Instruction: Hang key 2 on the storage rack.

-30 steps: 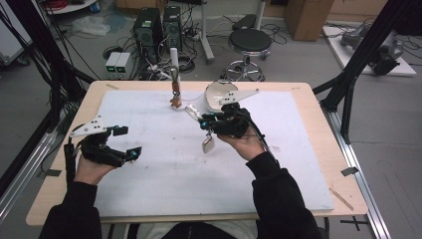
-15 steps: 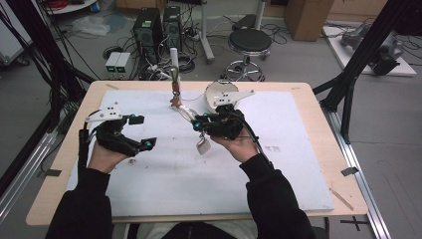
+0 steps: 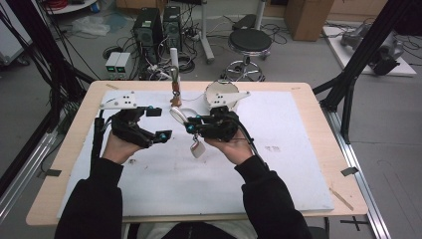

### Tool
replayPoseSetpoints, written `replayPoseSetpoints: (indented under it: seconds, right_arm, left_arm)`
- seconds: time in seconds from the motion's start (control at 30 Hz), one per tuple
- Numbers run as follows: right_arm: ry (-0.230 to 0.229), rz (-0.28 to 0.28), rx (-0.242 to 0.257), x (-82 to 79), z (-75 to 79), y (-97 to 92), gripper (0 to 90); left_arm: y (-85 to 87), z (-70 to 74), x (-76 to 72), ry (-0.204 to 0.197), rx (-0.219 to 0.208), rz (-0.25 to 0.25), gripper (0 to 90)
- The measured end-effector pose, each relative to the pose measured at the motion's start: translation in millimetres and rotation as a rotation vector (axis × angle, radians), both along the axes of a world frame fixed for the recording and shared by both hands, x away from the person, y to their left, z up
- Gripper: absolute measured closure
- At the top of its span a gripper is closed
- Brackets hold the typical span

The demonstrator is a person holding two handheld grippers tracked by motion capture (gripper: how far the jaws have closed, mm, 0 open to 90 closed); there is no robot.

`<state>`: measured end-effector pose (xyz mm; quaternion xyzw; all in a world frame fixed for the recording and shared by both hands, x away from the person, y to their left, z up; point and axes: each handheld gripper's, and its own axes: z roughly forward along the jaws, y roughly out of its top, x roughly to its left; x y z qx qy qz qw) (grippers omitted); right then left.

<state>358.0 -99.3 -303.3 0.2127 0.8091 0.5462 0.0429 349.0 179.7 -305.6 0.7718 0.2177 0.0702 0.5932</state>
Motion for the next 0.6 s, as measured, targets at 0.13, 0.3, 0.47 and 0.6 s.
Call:
replayPoseSetpoints:
  seconds: [0.13, 0.3, 0.47, 0.6]
  right_arm:
    - [-0.004, 0.019, 0.007, -1.5, -0.6, 4.8, 75.5]
    - [-0.006, 0.046, 0.023, -3.9, -0.3, 10.2, 75.5]
    - [-0.008, 0.078, 0.028, -4.4, -0.6, 17.4, 75.5]
    - [-0.012, 0.087, 0.03, -5.2, -1.1, 22.3, 75.5]
  left_arm:
    - [-3.2, 3.0, 1.3, 0.012, -0.05, -0.051, 10.3]
    - [-3.3, 3.9, 3.5, 0.023, -0.093, -0.085, 21.3]
    - [-3.1, 4.3, 2.8, 0.024, -0.099, -0.106, 30.2]
    - [1.8, 6.1, 2.4, 0.022, -0.134, -0.109, 34.9]
